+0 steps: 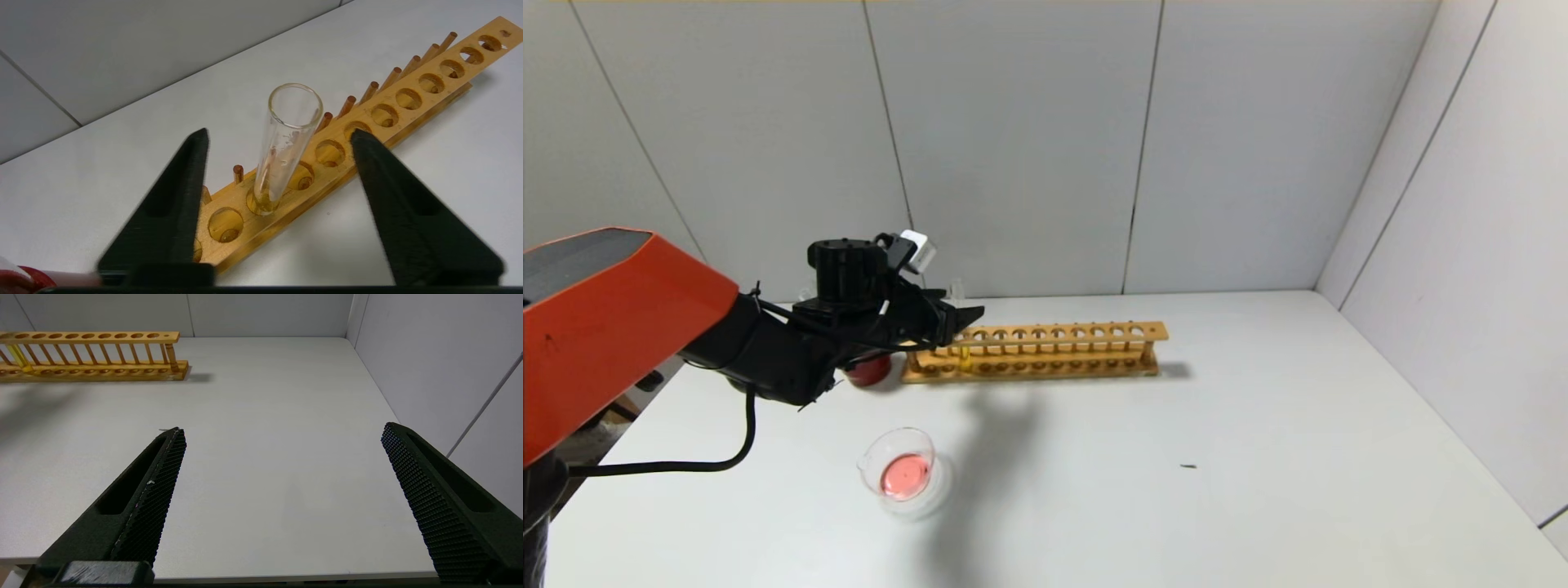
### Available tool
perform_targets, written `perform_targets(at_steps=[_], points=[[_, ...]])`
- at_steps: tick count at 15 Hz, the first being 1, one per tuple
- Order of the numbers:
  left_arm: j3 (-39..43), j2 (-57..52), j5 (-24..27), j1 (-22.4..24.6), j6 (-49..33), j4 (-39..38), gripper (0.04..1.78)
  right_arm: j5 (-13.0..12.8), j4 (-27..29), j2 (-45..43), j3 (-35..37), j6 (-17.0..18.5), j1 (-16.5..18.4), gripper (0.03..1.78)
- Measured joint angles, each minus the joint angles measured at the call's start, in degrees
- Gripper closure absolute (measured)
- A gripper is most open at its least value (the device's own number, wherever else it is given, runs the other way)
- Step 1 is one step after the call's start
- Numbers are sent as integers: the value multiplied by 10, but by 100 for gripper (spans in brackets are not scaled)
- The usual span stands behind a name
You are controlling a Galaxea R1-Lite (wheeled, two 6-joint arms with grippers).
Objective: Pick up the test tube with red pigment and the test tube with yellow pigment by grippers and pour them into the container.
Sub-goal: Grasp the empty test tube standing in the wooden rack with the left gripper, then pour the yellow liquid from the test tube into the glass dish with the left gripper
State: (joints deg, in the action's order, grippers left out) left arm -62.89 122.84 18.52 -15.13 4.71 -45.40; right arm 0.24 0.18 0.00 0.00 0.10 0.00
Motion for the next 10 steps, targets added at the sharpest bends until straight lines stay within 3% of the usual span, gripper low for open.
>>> perform_targets(at_steps=[3,5,10], points=[[-12,14,-1,-8,0,-7,124,0,0,0,0,0,0,6],[-13,18,-5,-13,1,-12,146,0,0,0,0,0,0,6],[-7,14,-6,-19,2,-11,149,0,0,0,0,0,0,6]])
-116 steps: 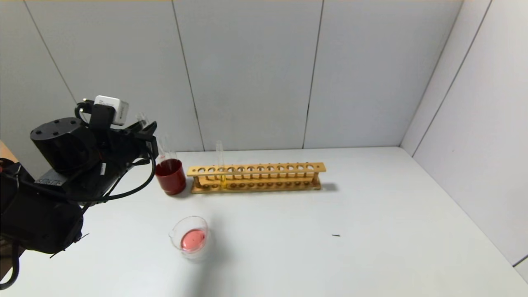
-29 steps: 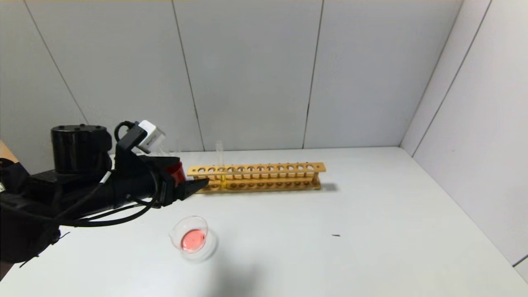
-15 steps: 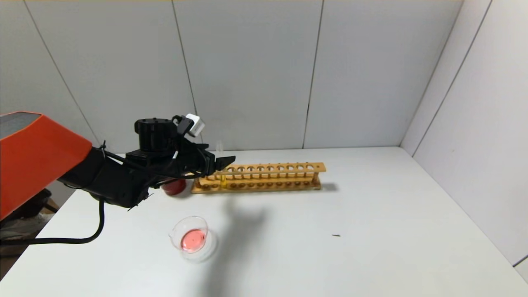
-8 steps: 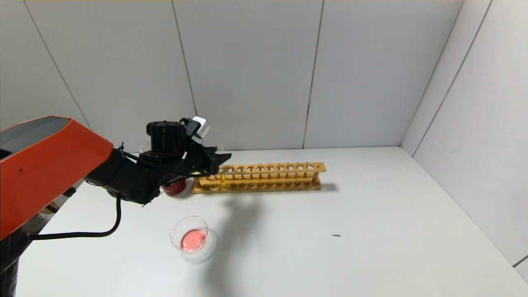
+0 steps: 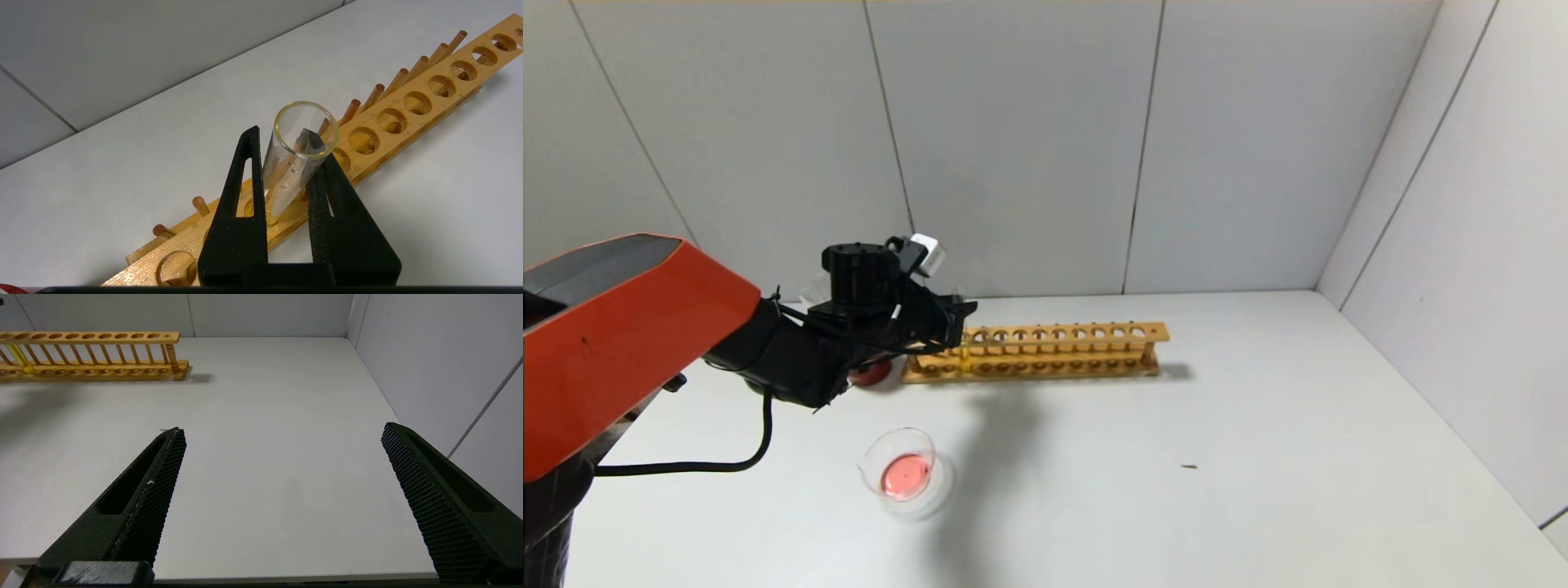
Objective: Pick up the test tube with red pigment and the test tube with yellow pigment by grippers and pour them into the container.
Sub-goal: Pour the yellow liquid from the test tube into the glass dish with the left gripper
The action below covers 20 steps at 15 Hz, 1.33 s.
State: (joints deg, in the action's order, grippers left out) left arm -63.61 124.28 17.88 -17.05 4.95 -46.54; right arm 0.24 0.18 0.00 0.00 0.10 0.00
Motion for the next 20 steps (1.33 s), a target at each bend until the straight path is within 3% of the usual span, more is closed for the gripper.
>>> perform_targets(at_steps=[6,12,20], points=[[21,-47,-14,-6,2,-2,149,0,0,0,0,0,0,6],[42,-135,-30,-21,3,-57,149,0,0,0,0,0,0,6],[78,-264,-28,-21,22,-9,149,0,0,0,0,0,0,6]])
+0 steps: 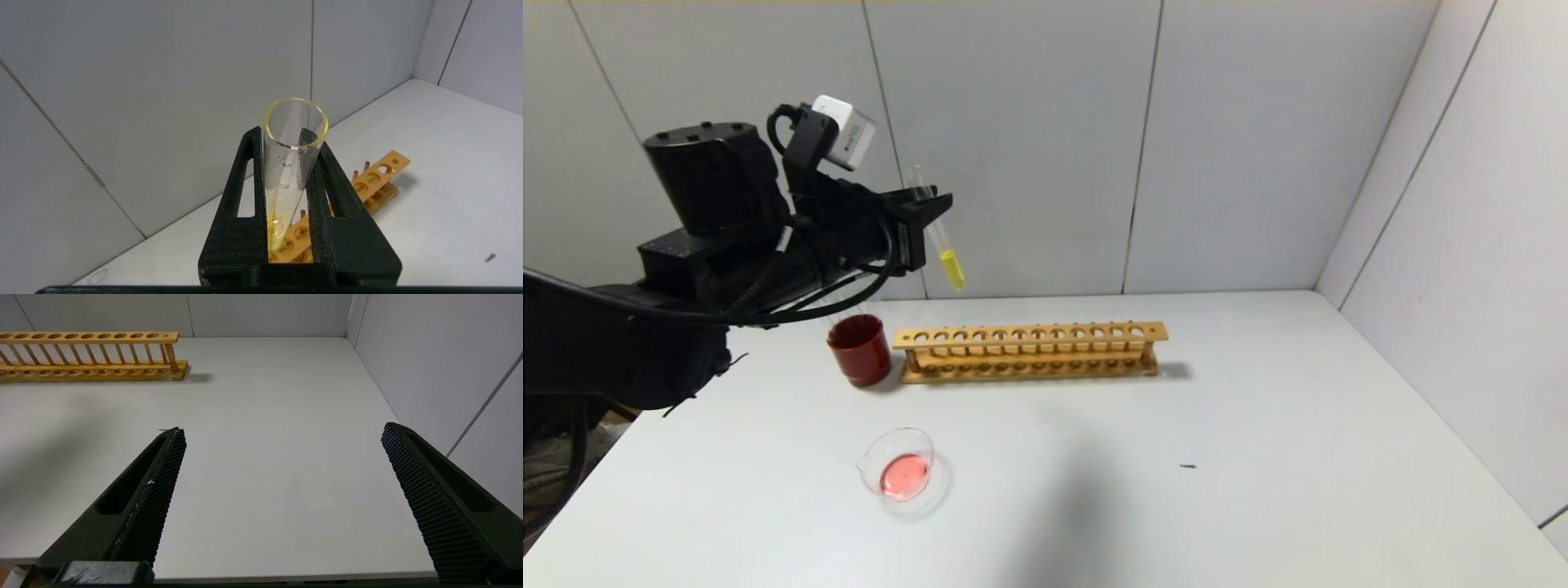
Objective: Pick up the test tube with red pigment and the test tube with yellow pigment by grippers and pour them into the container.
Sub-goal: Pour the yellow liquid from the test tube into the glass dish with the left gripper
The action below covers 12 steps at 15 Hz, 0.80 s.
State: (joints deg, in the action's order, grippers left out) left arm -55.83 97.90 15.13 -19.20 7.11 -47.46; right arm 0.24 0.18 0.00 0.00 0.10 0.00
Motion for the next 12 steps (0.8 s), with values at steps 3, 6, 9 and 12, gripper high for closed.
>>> perform_targets(at_steps=[3,6,9,12], points=[[44,-61,4,32,104,80,149,0,0,0,0,0,0,6],[110,-116,35,77,233,150,149,0,0,0,0,0,0,6],[188,-145,97,123,334,151,149,0,0,0,0,0,0,6],[266,-151,109,147,366,94,149,0,0,0,0,0,0,6]])
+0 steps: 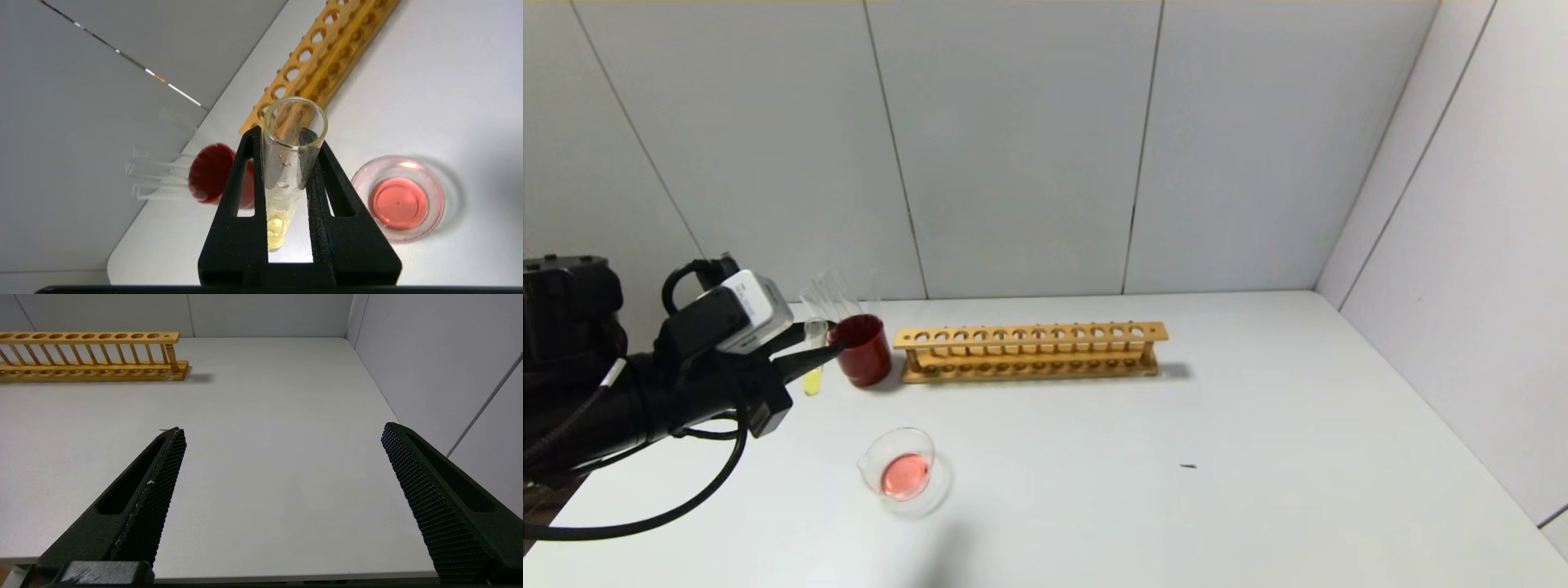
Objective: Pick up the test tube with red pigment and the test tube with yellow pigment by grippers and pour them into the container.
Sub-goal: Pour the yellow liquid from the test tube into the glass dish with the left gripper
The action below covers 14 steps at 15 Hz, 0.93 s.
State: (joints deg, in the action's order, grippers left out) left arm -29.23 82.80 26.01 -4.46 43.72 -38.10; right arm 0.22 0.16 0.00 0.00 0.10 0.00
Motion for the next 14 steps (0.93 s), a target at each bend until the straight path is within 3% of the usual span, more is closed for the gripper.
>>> perform_targets(at_steps=[3,8,14], points=[[47,23,7,36,63,-89,149,0,0,0,0,0,0,6],[69,100,26,46,153,-193,149,0,0,0,0,0,0,6],[87,125,28,49,236,-205,149,0,0,0,0,0,0,6]])
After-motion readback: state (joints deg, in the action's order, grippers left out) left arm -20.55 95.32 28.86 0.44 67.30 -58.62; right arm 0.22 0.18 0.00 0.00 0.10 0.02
